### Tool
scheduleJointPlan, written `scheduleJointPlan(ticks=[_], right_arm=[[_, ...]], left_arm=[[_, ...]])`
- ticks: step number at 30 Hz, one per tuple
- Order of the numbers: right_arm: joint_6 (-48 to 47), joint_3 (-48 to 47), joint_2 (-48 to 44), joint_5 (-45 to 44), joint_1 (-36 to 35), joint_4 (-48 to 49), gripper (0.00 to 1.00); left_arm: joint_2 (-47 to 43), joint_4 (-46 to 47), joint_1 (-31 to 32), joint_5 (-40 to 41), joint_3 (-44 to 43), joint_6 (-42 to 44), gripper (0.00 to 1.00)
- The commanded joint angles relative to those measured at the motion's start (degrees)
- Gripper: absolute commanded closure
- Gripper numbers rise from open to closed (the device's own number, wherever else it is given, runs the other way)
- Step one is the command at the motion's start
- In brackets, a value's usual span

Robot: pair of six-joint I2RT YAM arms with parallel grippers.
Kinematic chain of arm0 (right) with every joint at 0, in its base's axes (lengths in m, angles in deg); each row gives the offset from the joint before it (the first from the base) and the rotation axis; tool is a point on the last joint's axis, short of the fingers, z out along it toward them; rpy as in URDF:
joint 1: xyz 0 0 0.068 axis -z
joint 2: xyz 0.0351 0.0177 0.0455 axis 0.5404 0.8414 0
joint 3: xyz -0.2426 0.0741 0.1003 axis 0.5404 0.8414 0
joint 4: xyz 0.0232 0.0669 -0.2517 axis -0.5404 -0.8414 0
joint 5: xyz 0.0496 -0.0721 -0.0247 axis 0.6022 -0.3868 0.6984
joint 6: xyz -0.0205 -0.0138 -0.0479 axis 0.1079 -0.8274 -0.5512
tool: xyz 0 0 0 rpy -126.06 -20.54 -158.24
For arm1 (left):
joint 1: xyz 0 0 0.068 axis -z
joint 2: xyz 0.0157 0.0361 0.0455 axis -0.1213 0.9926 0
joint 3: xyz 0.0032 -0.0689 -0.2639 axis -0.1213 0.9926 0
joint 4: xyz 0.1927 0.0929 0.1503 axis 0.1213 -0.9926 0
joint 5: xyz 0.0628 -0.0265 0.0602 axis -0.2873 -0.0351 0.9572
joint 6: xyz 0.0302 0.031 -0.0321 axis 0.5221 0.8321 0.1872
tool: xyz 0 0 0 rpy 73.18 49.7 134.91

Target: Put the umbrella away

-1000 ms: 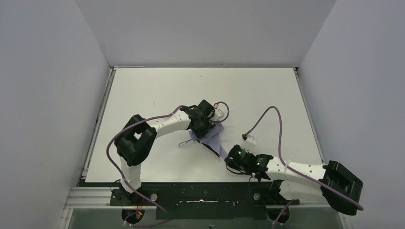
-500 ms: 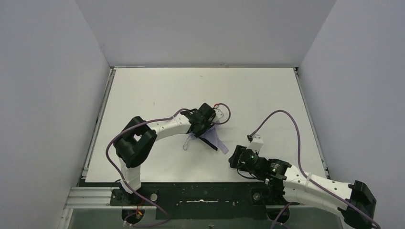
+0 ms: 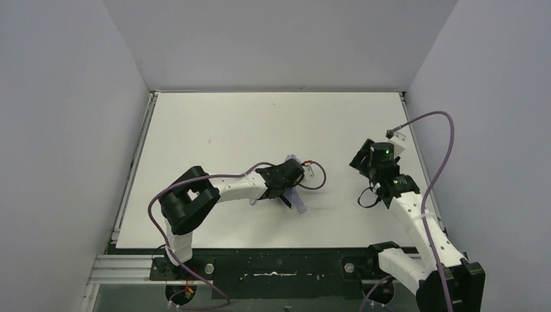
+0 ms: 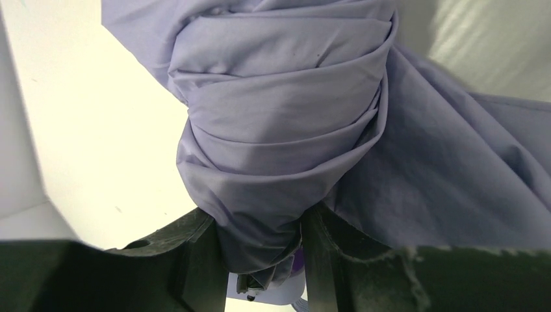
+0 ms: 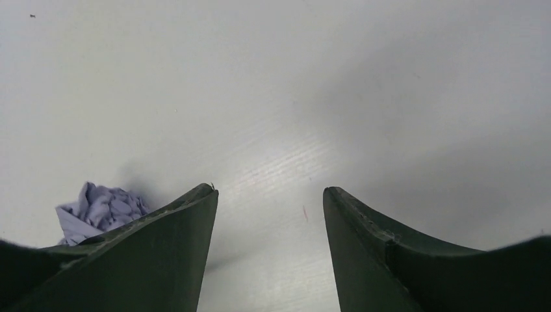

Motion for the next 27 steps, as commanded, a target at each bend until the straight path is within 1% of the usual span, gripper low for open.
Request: scheduleJointPlan(ticks=[1,3,6,8,11,14,15,17,18,19,20,22,23,27], right_arm=[[-13.8,-7.3,9.5,15.9,5.9,14.8,0.39],[-18.9,-10.0,14.5,20.8,5.9,19.4,0.39],[-25.3,-11.6,19.1,28.6,5.9,27.7,0.41],[-30.1,-11.9,21.5,35.7,5.9,32.6,0.39],[-35.6,-15.9,25.4,43.8,5.9,31.9,0.31],[-38.5,-20.0,29.5,53.1,5.7,29.1,0.28],[-41.1,-22.0,31.0,56.5,5.6,26.7,0.28],[-47.4,-26.7,33.9,61.9,3.9,17.0,0.28],[-51.8,-29.0,35.3,62.8,2.4,11.3,0.28],[-57.9,-31.3,36.7,62.9,0.7,2.6,0.28],[-63.9,-33.2,38.0,62.5,-1.0,-3.7,0.28],[-73.4,-36.6,40.8,61.0,-4.1,-13.3,0.27],[-77.2,-37.7,42.3,60.8,-4.9,-16.5,0.27],[-83.1,-41.6,47.6,62.7,-5.6,-25.0,0.28]], left_arm=[[2.5,7.3,5.3,7.3,2.5,8.1,1.00],[3.6,10.0,7.1,9.9,3.7,10.6,1.00],[4.0,14.0,9.2,11.4,6.5,13.8,1.00],[4.1,20.0,10.9,12.7,9.8,17.0,1.00],[4.6,27.4,12.6,14.8,13.3,20.7,1.00],[5.0,31.4,13.7,15.6,15.2,22.3,1.00],[5.2,32.1,13.9,15.7,15.6,22.5,1.00],[5.5,33.3,14.4,16.1,16.2,23.1,1.00],[5.7,34.1,14.7,16.2,16.5,23.5,1.00],[5.7,34.7,14.9,16.2,16.9,24.0,1.00],[5.8,35.4,15.1,15.8,17.3,24.5,1.00],[5.6,36.5,15.5,14.9,18.2,25.3,1.00],[5.5,37.4,15.6,14.8,18.6,25.6,1.00],[5.5,39.6,16.0,14.6,19.9,26.8,1.00]])
